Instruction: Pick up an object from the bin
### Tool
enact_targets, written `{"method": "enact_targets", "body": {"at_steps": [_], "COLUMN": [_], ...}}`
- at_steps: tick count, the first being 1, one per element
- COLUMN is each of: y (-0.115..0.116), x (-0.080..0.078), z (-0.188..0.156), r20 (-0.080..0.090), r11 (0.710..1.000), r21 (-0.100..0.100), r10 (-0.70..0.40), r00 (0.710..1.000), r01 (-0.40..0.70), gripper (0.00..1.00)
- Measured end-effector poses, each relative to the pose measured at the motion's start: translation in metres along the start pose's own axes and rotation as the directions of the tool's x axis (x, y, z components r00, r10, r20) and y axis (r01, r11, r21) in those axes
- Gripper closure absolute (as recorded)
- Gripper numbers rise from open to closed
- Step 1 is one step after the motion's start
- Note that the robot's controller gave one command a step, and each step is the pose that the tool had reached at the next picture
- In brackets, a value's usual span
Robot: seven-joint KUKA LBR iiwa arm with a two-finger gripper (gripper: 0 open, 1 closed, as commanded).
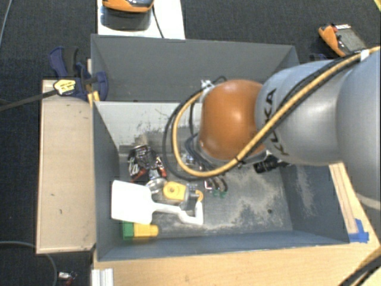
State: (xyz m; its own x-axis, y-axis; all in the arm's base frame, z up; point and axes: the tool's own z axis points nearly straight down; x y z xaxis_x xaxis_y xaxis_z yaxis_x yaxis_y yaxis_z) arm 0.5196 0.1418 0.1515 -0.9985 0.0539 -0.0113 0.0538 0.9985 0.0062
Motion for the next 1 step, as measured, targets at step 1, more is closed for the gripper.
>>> {"method": "enact_targets", "body": {"at_steps": [1], "y": [0.0133], "x": [0.0098], "z": [0.0507], "r20": [-0.009], "r11": [0.991], "r21": [0.005], "r10": [0.137], "r00": [0.991], "r01": [-0.137], "gripper": [0.0]}}
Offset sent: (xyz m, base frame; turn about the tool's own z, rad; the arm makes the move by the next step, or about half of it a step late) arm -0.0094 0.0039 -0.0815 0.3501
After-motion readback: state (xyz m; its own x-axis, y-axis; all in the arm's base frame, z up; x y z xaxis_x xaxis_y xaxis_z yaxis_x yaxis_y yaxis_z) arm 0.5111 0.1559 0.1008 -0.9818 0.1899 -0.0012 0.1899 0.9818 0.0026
